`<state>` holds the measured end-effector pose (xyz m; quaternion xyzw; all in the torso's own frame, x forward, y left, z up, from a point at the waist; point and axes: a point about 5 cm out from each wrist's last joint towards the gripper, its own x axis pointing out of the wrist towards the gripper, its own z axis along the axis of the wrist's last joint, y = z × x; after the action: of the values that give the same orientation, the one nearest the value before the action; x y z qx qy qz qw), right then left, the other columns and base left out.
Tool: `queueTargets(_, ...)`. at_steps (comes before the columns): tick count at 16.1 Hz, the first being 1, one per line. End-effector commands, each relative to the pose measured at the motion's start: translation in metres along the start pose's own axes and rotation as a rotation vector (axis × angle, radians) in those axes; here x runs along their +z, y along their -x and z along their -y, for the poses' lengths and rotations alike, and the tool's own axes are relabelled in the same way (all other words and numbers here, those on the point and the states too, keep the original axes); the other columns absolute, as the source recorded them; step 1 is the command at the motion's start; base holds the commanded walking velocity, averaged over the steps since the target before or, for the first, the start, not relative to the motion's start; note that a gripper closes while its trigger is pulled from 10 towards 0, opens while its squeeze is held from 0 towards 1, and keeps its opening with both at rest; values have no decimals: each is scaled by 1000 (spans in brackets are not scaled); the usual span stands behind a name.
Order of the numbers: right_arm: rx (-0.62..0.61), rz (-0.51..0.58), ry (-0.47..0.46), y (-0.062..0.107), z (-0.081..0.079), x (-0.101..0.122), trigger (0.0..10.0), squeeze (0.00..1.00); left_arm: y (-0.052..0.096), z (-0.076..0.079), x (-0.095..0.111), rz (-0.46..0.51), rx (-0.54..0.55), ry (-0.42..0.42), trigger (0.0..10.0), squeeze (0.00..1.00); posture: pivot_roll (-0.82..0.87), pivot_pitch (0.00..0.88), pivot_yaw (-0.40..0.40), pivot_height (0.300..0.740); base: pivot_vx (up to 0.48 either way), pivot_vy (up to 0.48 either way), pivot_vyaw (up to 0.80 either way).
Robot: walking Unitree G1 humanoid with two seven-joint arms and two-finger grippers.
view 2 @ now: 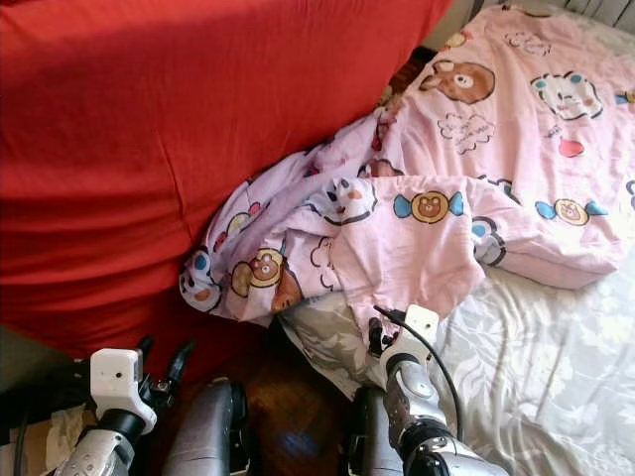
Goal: Clean up the room
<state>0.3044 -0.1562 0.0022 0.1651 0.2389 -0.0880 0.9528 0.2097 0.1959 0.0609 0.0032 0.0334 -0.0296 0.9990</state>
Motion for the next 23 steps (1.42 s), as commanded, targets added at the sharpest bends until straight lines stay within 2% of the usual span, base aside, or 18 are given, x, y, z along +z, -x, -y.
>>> queueTargets(1,-40,-27,-38,2,6,-6,10000,0,7,1,-5,-42,4,11,10000,0,155,323,-45,611,0,0,0)
queueTargets(5,-45,-46,-54,3,5,-11,10000,0,13,3,-5,-61,9,15,10000,0,155,335,-47,611,0,0,0)
queueTargets(9,25,-142,-16,4,-6,-22,10000,0,16,5,-5,-77,10,20,10000,0,158,344,-48,611,0,0,0)
queueTargets(11,85,-185,61,5,-14,-29,10000,0,18,6,-6,-91,11,20,10000,0,157,347,-50,611,0,0,0)
queueTargets(12,92,-187,88,6,-14,-30,3333,0,18,7,-6,-96,11,21,10000,0,157,348,-51,611,0,0,0)
queueTargets(13,96,-179,100,6,-15,-29,0,0,19,7,-7,-102,12,21,10000,0,158,348,-51,611,0,0,0)
queueTargets(20,92,-197,148,7,-7,-32,0,0,20,13,-10,-125,13,32,10000,0,146,347,-66,611,0,0,0)
queueTargets(23,115,-174,147,6,-11,-29,0,0,18,13,-9,-120,17,35,10000,0,146,341,-68,611,0,0,0)
